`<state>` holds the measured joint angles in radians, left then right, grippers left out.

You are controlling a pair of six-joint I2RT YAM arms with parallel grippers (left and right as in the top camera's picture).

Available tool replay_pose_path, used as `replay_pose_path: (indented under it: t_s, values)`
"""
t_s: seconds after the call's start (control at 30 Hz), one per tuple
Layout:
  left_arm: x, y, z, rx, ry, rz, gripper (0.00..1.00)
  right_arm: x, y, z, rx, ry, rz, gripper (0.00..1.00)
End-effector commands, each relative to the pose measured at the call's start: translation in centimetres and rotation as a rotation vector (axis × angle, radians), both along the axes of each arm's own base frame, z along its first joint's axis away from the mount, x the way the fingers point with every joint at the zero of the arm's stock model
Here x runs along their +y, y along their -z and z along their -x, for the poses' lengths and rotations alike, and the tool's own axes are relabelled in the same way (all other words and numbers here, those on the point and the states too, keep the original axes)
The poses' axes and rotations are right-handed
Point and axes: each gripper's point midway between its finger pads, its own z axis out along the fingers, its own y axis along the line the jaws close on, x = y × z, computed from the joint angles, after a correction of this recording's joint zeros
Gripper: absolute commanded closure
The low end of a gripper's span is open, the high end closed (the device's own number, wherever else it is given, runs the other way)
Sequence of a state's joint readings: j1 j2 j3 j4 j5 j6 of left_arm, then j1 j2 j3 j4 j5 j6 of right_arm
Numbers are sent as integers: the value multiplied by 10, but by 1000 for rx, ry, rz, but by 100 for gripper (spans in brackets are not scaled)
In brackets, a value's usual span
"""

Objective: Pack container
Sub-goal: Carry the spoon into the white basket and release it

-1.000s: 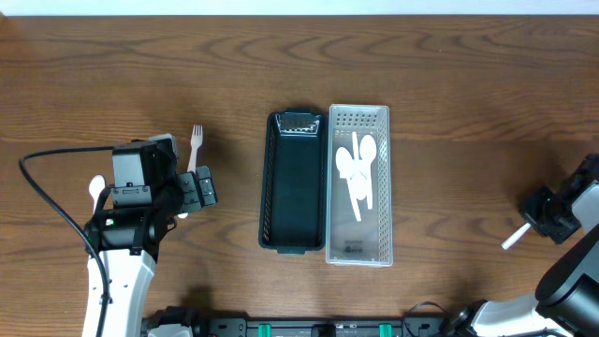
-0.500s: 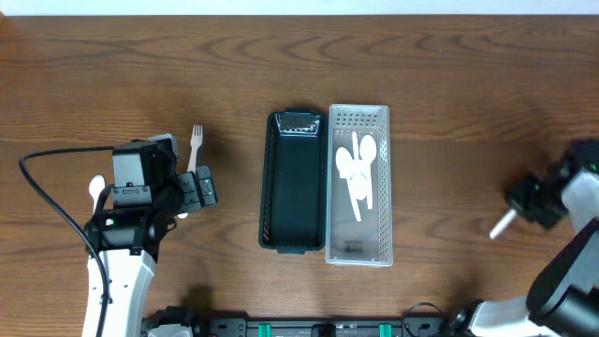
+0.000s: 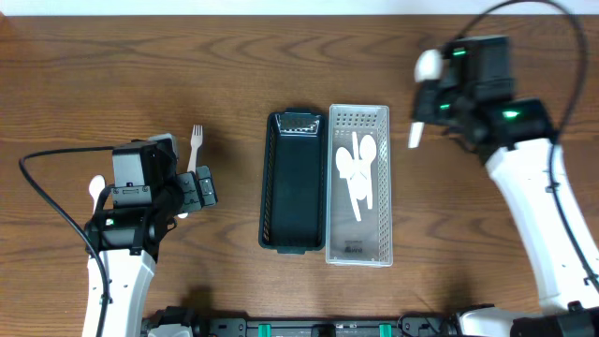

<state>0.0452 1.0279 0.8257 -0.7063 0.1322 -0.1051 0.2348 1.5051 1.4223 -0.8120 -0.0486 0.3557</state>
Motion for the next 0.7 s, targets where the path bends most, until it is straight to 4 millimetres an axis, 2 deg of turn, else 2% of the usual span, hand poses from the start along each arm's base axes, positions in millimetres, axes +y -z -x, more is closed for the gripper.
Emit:
replay_pose_path:
  t_s: [0.0,0.23,0.37,0.43,0.57,0.67]
  values:
    - [0,-8,-5,-18,-5,10,2,28,27,1,72,-5,10,99]
    - [0,-8,-5,-18,-5,10,2,71,107,11,267,-110,89,99]
    - [0,-8,-5,-18,-5,10,2,82,133,17,327,-140,118,98]
    - [0,-8,-5,-19,-5,10,2,85,138,18,335,-153,126,93]
    - [0,-8,-5,-18,-5,10,2,86,133,14,306,-175,129,82]
    - [0,-8,-4,-18,-5,10,2,86,121,7,264,-190,127,64]
